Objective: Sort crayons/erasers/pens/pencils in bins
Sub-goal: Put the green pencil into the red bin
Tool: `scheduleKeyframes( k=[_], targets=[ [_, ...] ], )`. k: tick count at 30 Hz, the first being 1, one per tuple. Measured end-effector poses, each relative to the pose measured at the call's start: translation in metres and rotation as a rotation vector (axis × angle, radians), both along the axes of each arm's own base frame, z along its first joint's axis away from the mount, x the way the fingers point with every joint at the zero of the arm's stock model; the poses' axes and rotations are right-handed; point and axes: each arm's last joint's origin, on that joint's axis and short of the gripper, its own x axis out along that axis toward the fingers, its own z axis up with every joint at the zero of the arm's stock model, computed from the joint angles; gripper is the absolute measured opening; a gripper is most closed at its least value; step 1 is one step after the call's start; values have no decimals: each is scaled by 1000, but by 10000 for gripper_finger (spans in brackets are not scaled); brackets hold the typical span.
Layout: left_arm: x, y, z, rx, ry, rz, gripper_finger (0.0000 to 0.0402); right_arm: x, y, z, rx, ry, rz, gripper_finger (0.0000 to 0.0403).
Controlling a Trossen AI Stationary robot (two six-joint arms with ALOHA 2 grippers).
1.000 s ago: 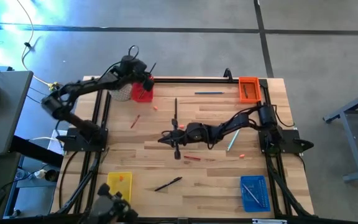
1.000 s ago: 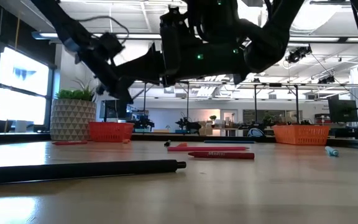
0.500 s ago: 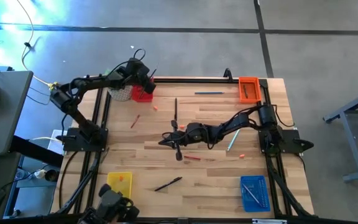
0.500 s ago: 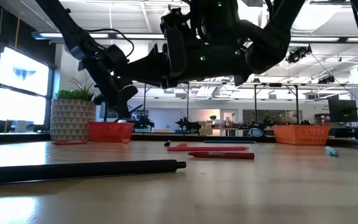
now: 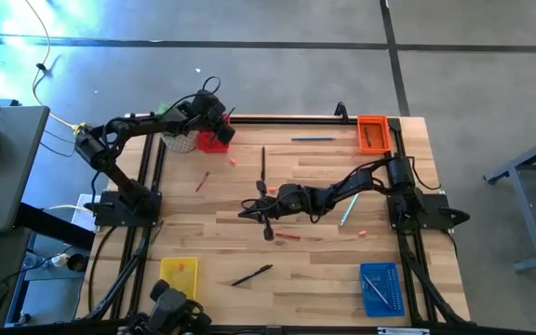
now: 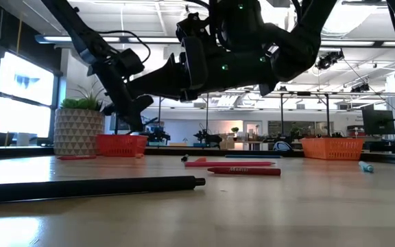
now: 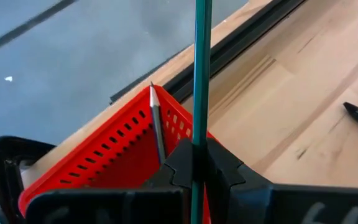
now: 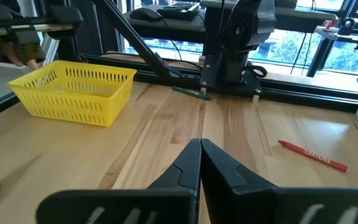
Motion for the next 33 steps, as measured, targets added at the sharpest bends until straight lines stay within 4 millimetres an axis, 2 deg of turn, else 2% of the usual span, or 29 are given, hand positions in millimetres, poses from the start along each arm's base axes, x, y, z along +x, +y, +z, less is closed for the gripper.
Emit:
scheduleKeyframes(
  k=[11,20,27,30,33],
  targets=[
    [2,0,4,-35,0,17,4,0,0,0,-4,0,1,0],
    [3,-1,4,-29,15,29,59,0,0,0,-4,1,1,0],
    [3,-2,4,-24,24,22,63,0,0,0,-4,3,1,0],
    [1,-6,12,-11,35,14,51,0,0,0,-4,3,1,0],
    [1,-15,36,67,13,-16,32,0,0,0,-4,3,1,0]
  ],
)
